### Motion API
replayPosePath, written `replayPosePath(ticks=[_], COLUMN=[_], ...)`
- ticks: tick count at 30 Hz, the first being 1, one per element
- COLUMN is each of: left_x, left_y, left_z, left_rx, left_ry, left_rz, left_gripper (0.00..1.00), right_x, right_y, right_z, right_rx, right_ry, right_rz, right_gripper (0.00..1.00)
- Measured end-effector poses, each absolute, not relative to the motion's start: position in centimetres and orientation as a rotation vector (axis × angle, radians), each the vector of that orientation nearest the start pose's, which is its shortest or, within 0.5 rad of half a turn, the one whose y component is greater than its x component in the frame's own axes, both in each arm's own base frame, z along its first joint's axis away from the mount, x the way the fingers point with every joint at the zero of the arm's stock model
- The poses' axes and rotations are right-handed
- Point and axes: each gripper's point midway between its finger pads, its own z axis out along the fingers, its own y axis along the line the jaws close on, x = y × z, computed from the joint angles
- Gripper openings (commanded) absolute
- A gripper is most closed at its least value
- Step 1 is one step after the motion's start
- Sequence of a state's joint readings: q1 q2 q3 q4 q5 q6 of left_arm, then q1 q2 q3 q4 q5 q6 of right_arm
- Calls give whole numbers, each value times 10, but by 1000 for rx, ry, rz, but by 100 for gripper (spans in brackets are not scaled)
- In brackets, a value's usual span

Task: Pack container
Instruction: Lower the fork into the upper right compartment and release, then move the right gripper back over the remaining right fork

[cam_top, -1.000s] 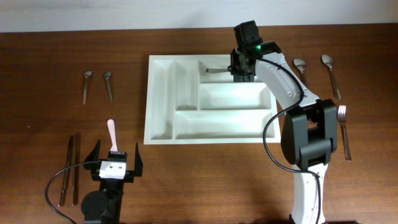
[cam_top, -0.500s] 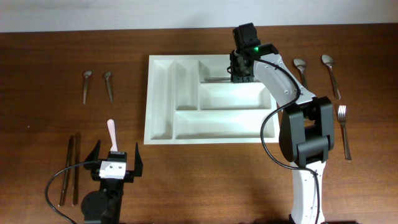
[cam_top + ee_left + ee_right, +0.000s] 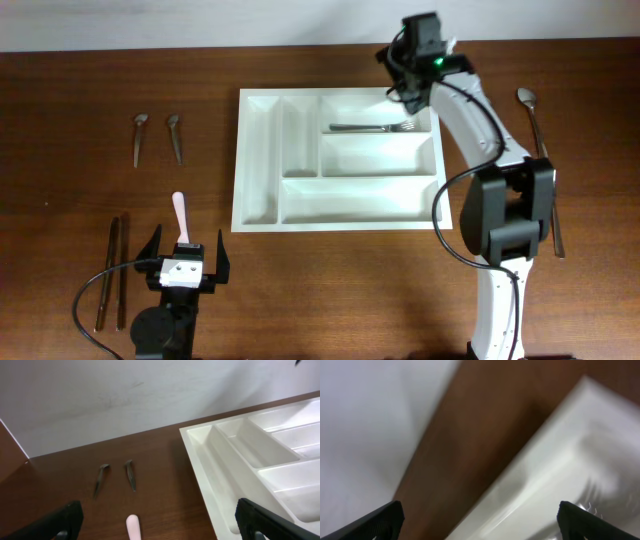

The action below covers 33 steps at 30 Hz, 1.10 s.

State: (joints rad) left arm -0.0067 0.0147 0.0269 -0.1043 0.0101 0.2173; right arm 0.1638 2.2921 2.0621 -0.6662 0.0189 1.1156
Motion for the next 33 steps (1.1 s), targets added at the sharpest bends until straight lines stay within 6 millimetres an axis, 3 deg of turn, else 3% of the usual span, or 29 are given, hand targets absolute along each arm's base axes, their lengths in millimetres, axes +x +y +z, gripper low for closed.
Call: replayPosePath(ticks=[3,5,9,14,15,18,25,29,33], left_x=[245,245,245,245,245,245,245,245,245], left_y=[-3,-3,-3,-3,-3,-3,-3,-3,-3], left_z=[158,158,158,158,158,158,158,158,158], left_rx=[193,193,194,194,194,193,194,193,194], left_ry=[1654,1654,1654,1654,1654,1654,1654,1654,1654], left_rz=[151,151,151,151,151,151,151,151,151], left_gripper=[99,99,99,99,99,99,99,99,99], right_x=[592,578,541,492,471,449,400,389,373], right_y=[79,68,45,15,2,-12,-57,-93,-136], right_z=[152,170,217,268,277,277,255,248,240], right_rx=[924,738,367,128,65,22,-82,-153,-74], right_ry=[2330,2420,2537,2586,2620,2685,2899,2939,2979], right_rz=[415,318,151,37,-3,-38,-101,-144,-160], right_gripper=[99,99,99,99,99,99,99,99,99])
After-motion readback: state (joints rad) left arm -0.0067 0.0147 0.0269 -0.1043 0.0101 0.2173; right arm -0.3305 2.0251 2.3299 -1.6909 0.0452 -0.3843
